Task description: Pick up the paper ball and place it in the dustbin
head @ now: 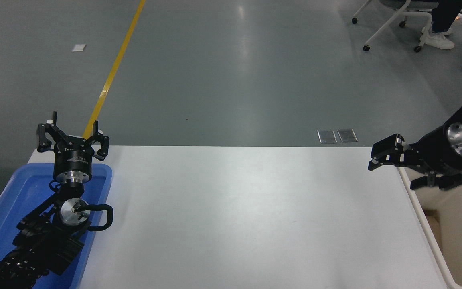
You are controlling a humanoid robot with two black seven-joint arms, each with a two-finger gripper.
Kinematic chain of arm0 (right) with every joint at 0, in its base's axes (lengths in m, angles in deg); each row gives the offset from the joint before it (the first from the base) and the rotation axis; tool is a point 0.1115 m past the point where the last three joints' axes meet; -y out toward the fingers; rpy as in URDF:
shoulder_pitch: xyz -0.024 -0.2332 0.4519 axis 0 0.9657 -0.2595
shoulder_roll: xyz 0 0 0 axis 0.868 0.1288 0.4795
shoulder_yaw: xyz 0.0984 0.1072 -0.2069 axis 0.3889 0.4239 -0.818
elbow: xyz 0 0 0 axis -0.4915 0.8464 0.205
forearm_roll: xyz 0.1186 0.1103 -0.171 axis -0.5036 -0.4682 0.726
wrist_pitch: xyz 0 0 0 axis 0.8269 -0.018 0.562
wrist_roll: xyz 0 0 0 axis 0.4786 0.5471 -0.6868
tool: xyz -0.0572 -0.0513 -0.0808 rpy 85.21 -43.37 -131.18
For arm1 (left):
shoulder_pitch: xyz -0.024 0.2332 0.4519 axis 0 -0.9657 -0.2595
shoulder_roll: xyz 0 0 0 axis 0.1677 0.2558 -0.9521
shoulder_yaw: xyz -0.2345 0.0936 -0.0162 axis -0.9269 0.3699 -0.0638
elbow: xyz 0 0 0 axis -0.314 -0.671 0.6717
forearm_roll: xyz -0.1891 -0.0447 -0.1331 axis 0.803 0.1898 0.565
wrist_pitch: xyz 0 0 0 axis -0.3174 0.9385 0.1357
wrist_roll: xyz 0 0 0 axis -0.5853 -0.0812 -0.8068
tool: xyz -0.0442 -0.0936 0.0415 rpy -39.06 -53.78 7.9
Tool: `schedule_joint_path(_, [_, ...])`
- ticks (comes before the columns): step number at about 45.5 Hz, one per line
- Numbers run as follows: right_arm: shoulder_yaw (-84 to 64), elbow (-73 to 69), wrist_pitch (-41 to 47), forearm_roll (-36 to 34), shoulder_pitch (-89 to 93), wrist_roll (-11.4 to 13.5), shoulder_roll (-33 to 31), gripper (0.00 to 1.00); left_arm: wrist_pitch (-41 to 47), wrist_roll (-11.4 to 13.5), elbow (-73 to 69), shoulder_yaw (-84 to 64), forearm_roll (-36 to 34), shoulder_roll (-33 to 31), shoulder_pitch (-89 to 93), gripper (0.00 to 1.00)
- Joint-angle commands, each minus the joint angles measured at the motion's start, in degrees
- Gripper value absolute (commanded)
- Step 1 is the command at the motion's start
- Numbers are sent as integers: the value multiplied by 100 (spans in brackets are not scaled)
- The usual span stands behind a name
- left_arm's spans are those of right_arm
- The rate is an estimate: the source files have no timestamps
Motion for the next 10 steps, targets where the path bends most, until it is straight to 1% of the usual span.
schedule_joint_path(1, [-92, -375, 679, -162, -888, 41, 33, 100, 0, 0, 1, -1, 0, 0, 0, 99])
schedule_joint_path(10, [-144, -384, 679, -127, -915, 67, 50, 100, 0, 0, 1, -1, 0, 0, 0, 99])
